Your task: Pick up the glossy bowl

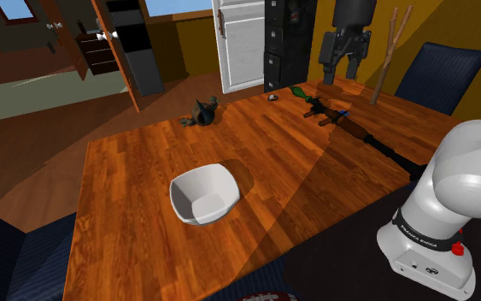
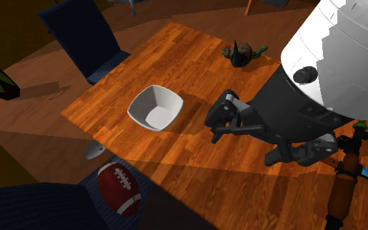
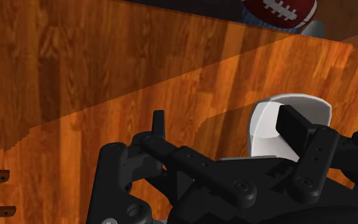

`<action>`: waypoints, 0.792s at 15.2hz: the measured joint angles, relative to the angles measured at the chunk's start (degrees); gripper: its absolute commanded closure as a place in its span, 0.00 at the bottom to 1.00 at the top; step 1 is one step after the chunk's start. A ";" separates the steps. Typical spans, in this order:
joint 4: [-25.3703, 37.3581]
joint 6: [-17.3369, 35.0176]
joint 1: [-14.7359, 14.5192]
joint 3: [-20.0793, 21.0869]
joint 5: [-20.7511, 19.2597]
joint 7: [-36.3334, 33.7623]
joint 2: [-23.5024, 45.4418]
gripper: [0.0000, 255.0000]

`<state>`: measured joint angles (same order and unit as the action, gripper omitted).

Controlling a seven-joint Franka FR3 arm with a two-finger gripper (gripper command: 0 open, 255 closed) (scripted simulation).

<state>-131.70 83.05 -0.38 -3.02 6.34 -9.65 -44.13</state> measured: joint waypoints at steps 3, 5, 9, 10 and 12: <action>-1.19 2.06 -0.09 1.00 0.64 -1.19 0.70 0.00; -3.46 5.34 -0.23 2.47 1.53 -2.90 1.38 0.00; -6.63 13.36 -0.88 6.20 3.77 -7.04 5.38 0.00; -6.81 15.14 -0.98 7.03 4.19 -8.01 6.78 0.00; -7.71 18.75 -1.40 9.02 5.23 -10.36 8.97 0.00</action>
<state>-139.42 101.80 -1.78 6.00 11.57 -20.01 -35.16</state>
